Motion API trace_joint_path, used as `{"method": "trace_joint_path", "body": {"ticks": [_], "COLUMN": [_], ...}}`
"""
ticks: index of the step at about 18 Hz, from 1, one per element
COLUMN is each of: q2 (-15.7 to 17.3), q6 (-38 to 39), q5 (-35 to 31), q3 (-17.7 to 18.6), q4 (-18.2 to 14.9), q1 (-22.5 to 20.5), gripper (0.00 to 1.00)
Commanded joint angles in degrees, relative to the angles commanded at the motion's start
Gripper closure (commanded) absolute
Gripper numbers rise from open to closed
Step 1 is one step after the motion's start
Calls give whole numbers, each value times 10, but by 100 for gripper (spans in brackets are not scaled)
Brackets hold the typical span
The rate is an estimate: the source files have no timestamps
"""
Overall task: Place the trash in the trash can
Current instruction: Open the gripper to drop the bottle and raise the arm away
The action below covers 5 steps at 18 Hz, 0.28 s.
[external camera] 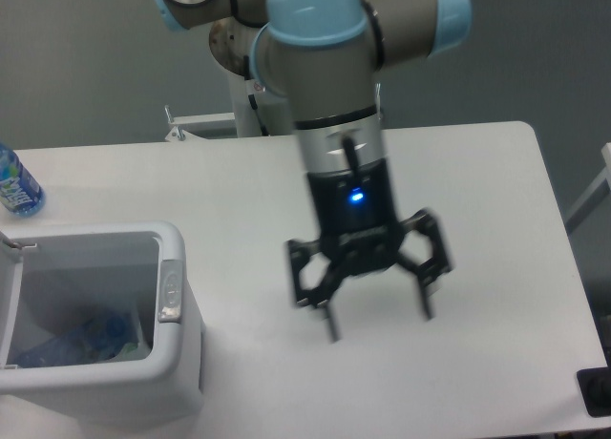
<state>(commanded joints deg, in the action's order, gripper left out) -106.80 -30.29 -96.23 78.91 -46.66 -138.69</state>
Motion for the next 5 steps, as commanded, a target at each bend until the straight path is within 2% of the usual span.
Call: {"method": "trace_joint_path", "body": {"ticks": [2, 5], "q2": [12, 27], "q6": [-50, -86], "q5": [-19, -19], "q3": [25, 34], "q4": [-22, -60], "q1": [-16, -21], "gripper": [0, 0]}}
